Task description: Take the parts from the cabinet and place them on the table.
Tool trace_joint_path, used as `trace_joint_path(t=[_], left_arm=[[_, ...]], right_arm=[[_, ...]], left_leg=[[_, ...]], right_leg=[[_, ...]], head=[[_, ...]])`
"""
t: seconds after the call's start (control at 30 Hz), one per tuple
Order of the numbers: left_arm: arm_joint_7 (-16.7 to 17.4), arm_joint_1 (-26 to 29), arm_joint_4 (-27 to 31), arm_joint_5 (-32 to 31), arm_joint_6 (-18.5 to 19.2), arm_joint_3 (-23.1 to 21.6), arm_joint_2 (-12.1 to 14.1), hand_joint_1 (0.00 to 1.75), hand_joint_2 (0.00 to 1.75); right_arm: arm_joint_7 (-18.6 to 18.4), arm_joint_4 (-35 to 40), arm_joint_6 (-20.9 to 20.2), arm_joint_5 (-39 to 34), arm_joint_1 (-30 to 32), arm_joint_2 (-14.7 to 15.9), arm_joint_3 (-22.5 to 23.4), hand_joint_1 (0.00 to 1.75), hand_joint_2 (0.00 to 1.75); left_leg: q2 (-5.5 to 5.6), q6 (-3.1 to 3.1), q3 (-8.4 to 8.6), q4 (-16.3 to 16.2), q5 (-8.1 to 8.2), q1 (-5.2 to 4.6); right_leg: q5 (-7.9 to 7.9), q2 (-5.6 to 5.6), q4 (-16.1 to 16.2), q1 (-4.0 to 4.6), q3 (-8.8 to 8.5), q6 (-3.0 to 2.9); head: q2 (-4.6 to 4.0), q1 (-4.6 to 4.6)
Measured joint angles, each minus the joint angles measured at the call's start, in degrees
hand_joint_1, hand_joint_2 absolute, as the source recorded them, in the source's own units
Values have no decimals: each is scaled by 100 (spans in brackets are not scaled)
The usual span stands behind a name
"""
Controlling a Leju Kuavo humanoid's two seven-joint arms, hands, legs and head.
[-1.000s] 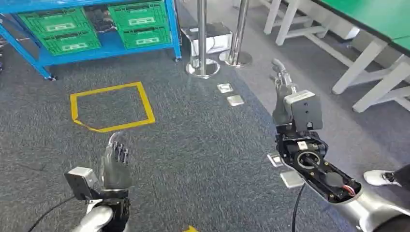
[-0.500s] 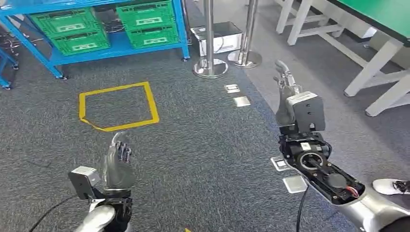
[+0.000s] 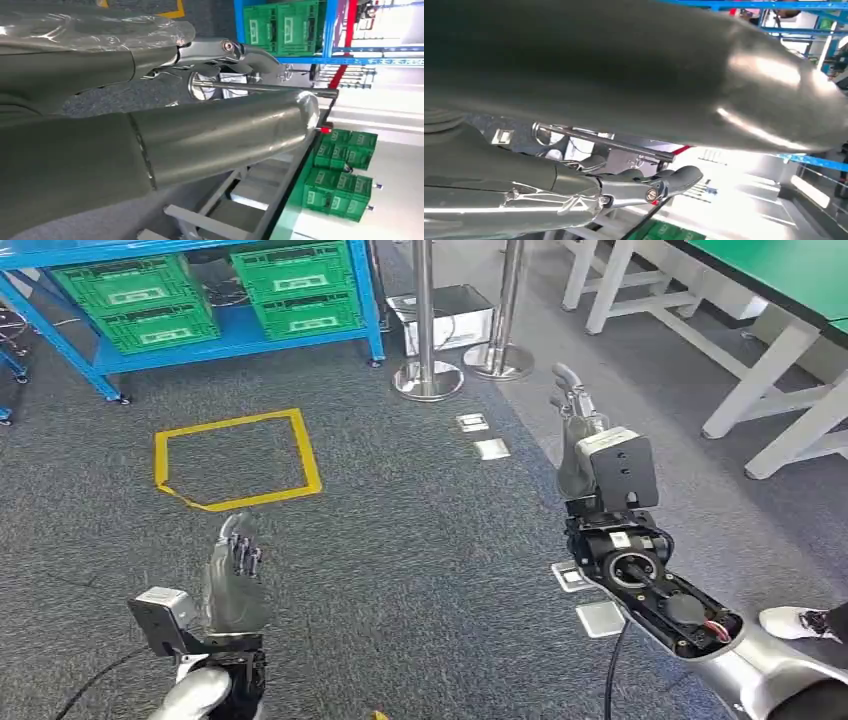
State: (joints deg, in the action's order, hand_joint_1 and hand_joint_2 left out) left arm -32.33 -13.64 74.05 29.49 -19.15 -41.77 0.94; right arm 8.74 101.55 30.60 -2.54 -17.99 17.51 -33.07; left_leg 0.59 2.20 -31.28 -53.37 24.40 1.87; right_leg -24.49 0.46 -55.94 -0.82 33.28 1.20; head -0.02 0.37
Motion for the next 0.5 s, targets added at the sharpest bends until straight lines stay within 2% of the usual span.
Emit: trace_joint_path(t=[0.47, 0.5], left_arm=[[0, 4, 0, 20, 33, 2, 2, 0, 0], [0, -3, 4, 24, 61, 2, 2, 0, 0]], right_arm=[[26, 2, -2, 0, 1, 0, 7, 0, 0], [26, 11, 2, 0, 2, 0, 7, 0, 0]], left_leg=[[2, -15, -19, -41, 10, -42], [-5, -25, -42, -49, 34, -55]], right_leg=[[18, -6, 10, -44, -7, 26], [58, -8, 114, -115, -53, 74]], head=[[0, 2], [0, 4]])
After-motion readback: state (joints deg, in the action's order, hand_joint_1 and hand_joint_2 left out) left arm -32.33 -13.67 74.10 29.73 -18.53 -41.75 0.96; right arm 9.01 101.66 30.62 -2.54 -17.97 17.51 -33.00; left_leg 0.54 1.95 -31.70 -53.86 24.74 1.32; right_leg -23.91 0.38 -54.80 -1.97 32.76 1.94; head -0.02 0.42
